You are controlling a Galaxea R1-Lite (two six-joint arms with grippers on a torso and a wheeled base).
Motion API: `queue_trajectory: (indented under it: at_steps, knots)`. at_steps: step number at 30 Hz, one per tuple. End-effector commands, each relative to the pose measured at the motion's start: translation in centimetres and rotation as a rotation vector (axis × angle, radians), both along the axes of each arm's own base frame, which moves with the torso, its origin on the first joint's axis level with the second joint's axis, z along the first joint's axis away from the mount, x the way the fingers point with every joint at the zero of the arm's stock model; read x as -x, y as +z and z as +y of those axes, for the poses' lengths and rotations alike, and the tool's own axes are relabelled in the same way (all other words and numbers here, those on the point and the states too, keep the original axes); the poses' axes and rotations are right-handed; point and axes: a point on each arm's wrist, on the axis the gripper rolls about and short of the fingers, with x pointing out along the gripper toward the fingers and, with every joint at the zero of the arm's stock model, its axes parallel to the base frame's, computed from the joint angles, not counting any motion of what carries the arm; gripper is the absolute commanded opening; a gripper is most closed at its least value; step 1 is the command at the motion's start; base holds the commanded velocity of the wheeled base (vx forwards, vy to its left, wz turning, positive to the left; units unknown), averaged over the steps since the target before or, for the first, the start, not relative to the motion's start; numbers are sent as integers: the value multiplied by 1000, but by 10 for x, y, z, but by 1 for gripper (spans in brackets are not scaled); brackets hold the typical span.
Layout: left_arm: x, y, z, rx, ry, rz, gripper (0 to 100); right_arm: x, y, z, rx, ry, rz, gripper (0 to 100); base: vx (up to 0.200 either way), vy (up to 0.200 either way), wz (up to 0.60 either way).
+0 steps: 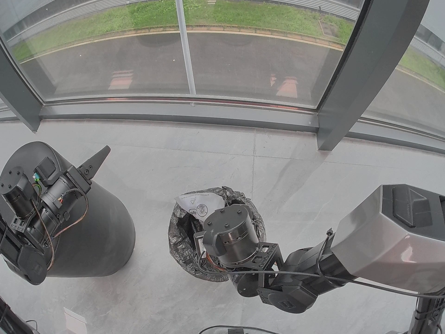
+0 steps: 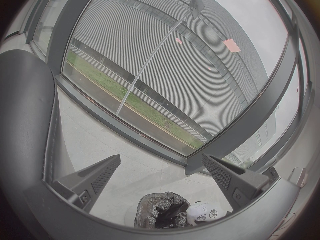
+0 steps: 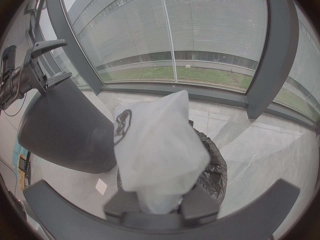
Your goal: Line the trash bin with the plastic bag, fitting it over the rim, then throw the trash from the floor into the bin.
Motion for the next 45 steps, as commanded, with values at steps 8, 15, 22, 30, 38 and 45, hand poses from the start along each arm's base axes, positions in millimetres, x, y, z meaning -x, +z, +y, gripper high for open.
queue_trajectory:
  at_steps: [8,15,22,30,38,45]
  knots:
    - [0,0,0,-1,1,0,100,-1,-1,3,-26,4,-25,100,0,0,0]
    - [0,-1,-1,-2,-3,1,100,-3,1,3,-37,1,-28,100,0,0,0]
    - [1,-1,-2,-4,-8,2,100,-22,5,3,-26,67,41,100,0,0,0]
    - [1,-4,-3,-9,-12,15,100,-70,-32,20,31,76,246,100,0,0,0]
    - [0,-6,-3,-9,-10,21,100,-97,-46,34,64,68,311,100,0,0,0]
    - [0,-5,-4,-9,-12,18,100,-112,-71,42,71,32,362,100,0,0,0]
